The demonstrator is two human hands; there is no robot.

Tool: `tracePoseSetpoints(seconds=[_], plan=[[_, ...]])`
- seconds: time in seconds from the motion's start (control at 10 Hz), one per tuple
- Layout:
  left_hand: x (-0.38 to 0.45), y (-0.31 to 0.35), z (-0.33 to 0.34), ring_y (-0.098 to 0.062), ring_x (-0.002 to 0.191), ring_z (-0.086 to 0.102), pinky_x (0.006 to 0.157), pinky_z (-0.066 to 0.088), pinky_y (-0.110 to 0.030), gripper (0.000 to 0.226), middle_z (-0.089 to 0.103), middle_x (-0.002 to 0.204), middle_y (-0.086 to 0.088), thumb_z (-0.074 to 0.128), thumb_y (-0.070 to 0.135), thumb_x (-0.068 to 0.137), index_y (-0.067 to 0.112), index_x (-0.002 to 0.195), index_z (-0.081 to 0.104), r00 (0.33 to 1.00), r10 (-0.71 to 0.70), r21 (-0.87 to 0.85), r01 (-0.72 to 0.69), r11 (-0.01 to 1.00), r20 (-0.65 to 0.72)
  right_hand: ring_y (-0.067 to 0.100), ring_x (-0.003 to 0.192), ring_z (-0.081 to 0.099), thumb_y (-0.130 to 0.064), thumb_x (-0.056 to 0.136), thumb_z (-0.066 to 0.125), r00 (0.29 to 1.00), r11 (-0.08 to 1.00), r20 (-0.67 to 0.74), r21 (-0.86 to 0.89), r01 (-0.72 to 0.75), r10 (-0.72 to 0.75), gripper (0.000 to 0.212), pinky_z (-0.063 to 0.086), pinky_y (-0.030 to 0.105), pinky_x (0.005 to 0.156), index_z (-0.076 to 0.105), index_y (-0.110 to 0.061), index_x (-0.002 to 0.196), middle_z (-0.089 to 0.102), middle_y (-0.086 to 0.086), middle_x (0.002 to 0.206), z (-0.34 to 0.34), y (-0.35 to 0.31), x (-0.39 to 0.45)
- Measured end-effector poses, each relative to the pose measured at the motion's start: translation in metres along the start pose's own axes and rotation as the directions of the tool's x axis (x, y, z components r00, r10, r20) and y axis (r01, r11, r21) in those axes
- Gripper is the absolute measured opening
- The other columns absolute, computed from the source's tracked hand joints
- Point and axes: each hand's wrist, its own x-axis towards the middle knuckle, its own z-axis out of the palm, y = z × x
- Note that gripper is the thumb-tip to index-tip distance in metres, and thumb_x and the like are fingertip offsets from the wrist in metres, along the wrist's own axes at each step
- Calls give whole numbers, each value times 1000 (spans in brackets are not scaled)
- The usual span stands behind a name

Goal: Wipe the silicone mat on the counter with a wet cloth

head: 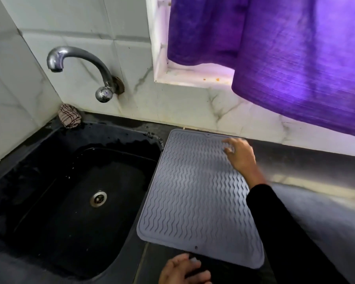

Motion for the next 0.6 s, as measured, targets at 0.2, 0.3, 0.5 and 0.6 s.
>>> tracePoseSetpoints(seconds=[0.2,0.3,0.5,0.6], plan=[[7,-10,-9,-6,108,53,92,44,-26,18,59,112,10,56,23,90,28,107,53,787,616,640,-459,617,-29,25,117,53,-23,90,61,999,999,-30,-8,-34,33,32,40,39,100,62,-21,121,60,4,124,-4,1,-141],[26,-12,-13,-3,121,38,107,31,-25,34,40,130,14,46,33,93,28,126,40,656,717,892,-439,106,237,26,110,56,-19,85,63,998,998,-22,-41,-57,56,28,43,40,92,67,-23,112,64,3,119,4,6,-190],[31,-14,6,-8,125,39,112,19,-29,34,46,130,9,40,37,94,27,126,41,649,740,968,-250,-13,177,16,80,68,-29,66,65,985,998,-168,-47,-37,28,14,47,32,63,70,-30,80,68,-8,88,3,10,-247],[32,-11,20,-8,123,46,116,15,-30,39,53,129,4,44,23,94,20,133,38,548,812,918,-395,41,200,17,74,70,-25,75,56,955,999,-297,31,-7,16,16,53,33,64,72,-23,79,71,-5,84,-14,6,-248]])
